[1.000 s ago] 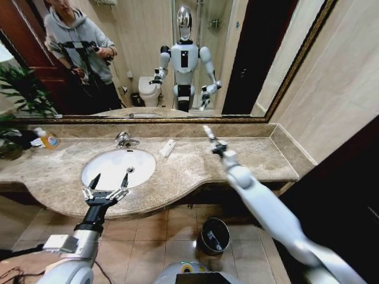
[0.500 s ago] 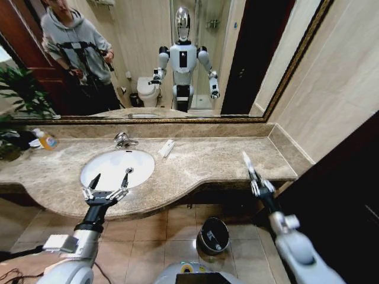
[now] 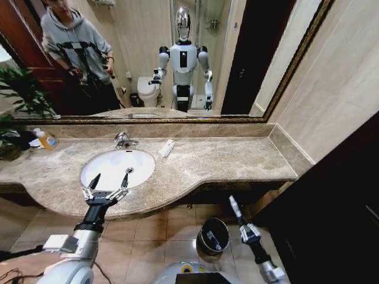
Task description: Pick up the trash from the sink and place it in the trash bin.
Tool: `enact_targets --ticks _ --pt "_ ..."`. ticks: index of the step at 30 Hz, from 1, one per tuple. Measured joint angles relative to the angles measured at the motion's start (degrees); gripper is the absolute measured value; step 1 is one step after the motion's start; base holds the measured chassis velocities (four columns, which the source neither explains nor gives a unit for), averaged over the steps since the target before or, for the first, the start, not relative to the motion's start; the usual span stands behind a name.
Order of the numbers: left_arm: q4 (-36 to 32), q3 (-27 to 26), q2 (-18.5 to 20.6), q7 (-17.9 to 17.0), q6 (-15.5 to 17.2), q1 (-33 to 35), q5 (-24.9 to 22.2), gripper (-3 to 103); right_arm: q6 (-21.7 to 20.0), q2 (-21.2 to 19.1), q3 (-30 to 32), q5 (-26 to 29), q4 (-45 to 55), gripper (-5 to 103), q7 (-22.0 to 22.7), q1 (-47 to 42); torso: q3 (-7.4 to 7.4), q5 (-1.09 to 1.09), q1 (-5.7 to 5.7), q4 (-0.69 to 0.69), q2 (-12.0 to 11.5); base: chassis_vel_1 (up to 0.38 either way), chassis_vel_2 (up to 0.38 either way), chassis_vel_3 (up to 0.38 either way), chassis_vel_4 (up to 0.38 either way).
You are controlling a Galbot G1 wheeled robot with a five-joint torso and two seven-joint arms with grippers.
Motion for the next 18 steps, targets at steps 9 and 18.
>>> enact_targets --ticks 9,18 --pt "0.0 0.0 0.0 -0.02 0.0 0.0 0.0 100 -24.65 -0.75 -1.81 -7.58 -11.34 18 -3.27 5.93 0.0 -0.02 0.0 -0.02 0.0 0.0 0.0 0.0 0.0" --pt "0.0 0.0 0.0 -0.02 0.0 0.0 0.0 100 -31.03 4.09 -2.38 -16.2 -14.66 18 -4.98 10.82 0.0 -0.03 0.0 -0.02 0.0 0.0 0.0 0.0 0.0"
